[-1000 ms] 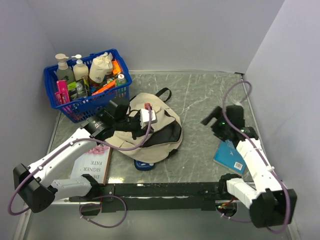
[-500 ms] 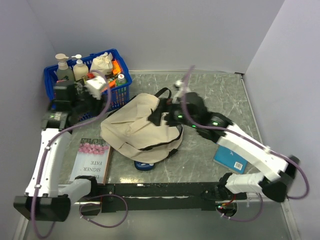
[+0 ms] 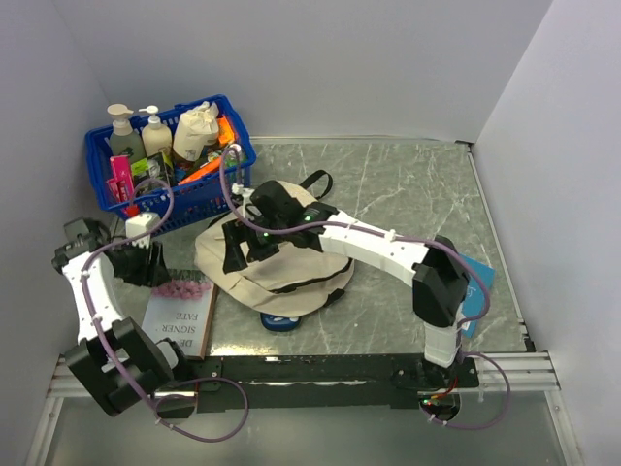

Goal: Pack the student bag
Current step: Pick up the book from the center of the board.

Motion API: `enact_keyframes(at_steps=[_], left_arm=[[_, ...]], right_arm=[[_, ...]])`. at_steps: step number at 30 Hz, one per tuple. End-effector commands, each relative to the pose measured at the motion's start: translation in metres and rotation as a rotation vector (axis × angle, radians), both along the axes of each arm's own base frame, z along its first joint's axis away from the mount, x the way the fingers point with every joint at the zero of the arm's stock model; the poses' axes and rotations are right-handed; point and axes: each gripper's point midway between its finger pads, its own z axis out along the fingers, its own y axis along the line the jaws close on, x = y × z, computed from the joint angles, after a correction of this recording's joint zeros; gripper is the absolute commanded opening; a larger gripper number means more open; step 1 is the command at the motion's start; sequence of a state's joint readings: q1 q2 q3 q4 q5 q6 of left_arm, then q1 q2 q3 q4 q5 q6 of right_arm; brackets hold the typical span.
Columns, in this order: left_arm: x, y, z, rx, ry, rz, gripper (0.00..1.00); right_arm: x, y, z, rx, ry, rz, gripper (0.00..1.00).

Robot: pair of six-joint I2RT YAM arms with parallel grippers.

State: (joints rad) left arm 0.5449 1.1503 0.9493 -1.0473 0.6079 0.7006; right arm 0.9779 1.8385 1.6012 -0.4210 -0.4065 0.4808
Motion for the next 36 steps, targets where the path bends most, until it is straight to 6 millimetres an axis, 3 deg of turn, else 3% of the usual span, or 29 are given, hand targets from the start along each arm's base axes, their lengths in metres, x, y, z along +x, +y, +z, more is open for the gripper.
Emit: enact_keyframes(at_steps=[1,2,6,13,19,23,30,33,34,36], left_arm=[[-0.03,0.003,-0.018,-0.011,0.024,-0.066,0.55],[-0.032,0.008,-0.024,0.011,0.021,-0.068,0.56],[-0.046,0.024,-0.049,-0.001,0.062,-0.006,0.58],[-0.033,0.049,-0.062,-0.033,0.029,0.059,0.62],[-0.033,0.046,-0.074,-0.052,0.02,0.027,0.67],[-0.041,0.032,-0.08,-0.085,0.018,-0.036,0.67],[-0.051,0.016,-0.076,-0.142,0.027,-0.121,0.47],[-0.046,0.017,-0.065,-0.134,-0.009,-0.134,0.24],[-0.046,0.012,-0.059,-0.152,-0.021,-0.14,0.12],[-0.042,0.013,-0.049,-0.146,-0.05,-0.153,0.03]], right_arm=[[-0.018,0.022,0.013,0.004,-0.007,0.121,0.85],[-0.022,0.027,-0.001,-0.02,0.014,0.136,0.86],[-0.025,0.031,-0.017,-0.051,0.047,0.145,0.87],[-0.028,0.036,-0.038,-0.086,0.079,0.151,0.87],[-0.026,0.047,-0.048,-0.103,0.103,0.155,0.86],[-0.024,0.052,-0.057,-0.12,0.124,0.152,0.86],[-0.023,0.057,-0.06,-0.122,0.133,0.154,0.84],[-0.022,0.058,-0.061,-0.121,0.13,0.152,0.83],[-0.022,0.057,-0.064,-0.125,0.132,0.152,0.83],[-0.02,0.057,-0.06,-0.111,0.116,0.15,0.83]])
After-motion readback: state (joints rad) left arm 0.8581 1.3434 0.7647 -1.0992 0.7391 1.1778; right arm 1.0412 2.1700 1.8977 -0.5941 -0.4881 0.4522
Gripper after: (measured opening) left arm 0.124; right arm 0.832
